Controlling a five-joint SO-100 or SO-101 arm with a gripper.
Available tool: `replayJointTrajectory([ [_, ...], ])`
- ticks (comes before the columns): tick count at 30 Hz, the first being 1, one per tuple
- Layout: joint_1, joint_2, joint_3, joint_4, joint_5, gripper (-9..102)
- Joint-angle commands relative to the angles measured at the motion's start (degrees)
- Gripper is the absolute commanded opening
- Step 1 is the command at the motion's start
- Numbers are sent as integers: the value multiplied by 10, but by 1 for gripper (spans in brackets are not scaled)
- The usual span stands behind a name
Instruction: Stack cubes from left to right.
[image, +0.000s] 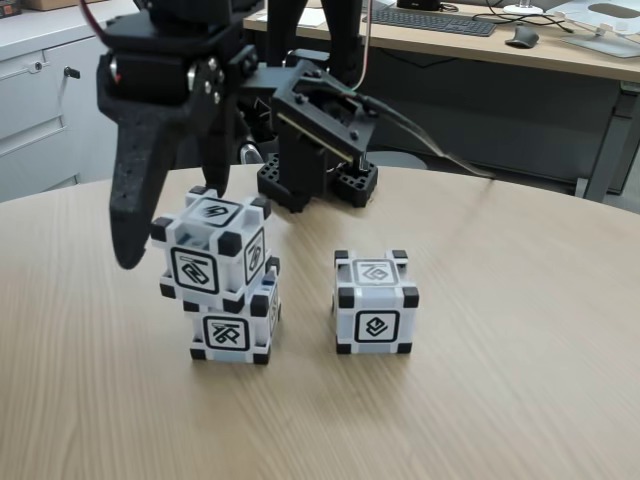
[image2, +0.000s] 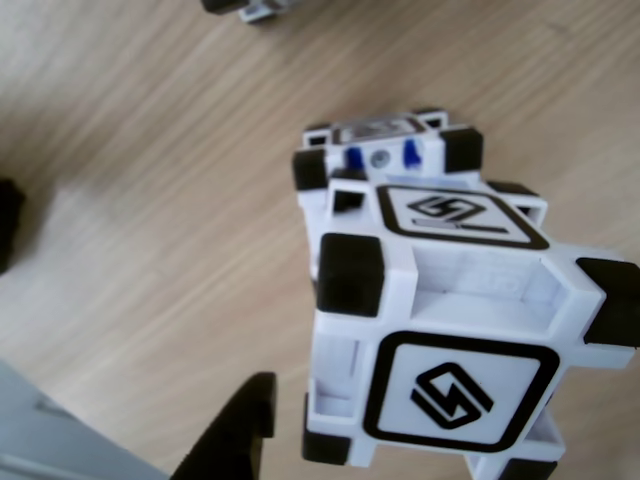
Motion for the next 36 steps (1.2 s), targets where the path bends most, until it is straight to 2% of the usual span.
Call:
replayJointTrajectory([
  [1, -4, 4, -3, -5, -12, 49],
  [10, -15, 4, -3, -5, -18, 49],
  [30, -246, 3, 7, -4, 89, 50],
  [36, -262, -21, 88, -5, 133, 51],
])
